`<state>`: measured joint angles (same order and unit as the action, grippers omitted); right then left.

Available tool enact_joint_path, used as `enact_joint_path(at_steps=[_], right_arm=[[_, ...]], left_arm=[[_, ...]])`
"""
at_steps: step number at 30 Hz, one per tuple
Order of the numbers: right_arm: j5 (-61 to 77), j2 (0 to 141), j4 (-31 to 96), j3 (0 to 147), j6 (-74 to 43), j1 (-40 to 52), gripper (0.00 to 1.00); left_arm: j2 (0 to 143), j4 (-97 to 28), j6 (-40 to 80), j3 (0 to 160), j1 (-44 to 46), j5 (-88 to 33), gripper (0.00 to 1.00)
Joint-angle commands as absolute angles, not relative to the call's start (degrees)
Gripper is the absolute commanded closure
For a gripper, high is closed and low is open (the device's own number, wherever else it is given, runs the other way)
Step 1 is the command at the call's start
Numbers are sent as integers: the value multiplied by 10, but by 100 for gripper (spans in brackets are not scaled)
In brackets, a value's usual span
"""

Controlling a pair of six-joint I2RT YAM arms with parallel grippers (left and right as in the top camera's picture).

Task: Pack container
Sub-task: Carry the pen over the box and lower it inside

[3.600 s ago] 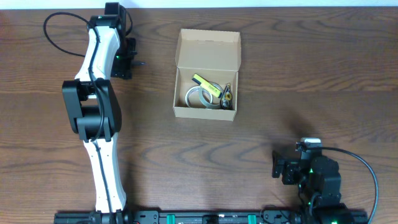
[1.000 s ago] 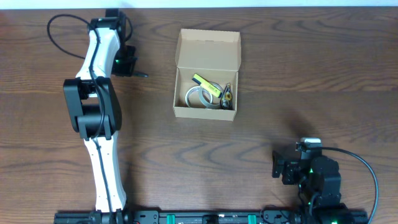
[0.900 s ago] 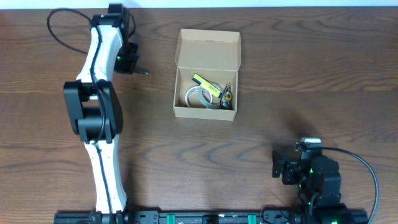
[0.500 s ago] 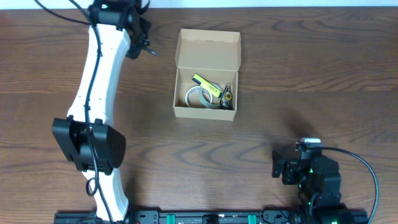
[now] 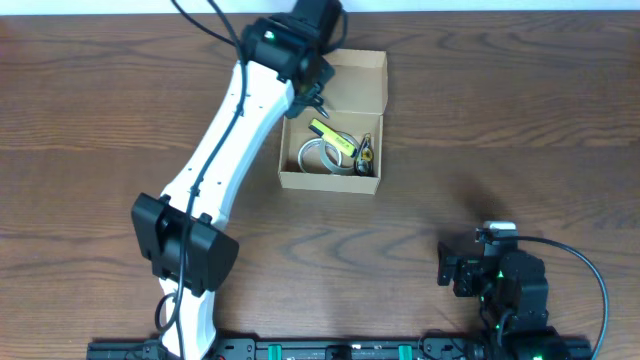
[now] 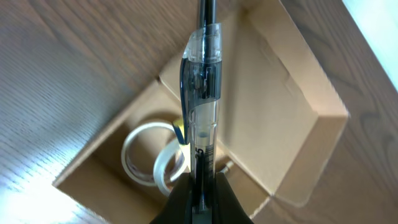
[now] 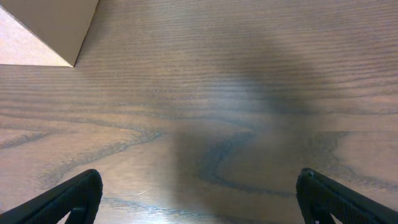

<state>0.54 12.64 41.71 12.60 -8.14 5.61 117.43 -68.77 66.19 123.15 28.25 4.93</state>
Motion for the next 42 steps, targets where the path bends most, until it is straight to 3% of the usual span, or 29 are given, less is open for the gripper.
enact_joint_path(at_steps=[1,6,14,35,38,40,42], right_arm=[[2,124,416,126,-87,51,1],[2,124,416,126,-87,51,1],[2,124,416,126,-87,51,1],[2,124,416,126,-87,51,1],[2,124,416,126,-87,51,1],[2,124,416,126,-87,51,1],[2,124,416,126,-87,51,1]], left_arm=[[1170,-690,673,1224,294,62,94],[1170,-675,719,1176,308,59,94],[1170,-535,726,1056,318,6,94],[1176,-460,798,947,319,-30,94],[1177,-460,798,947,319,-30,89],[1177,-460,798,947,319,-29,77],[1177,-460,798,947,319,-26,73]])
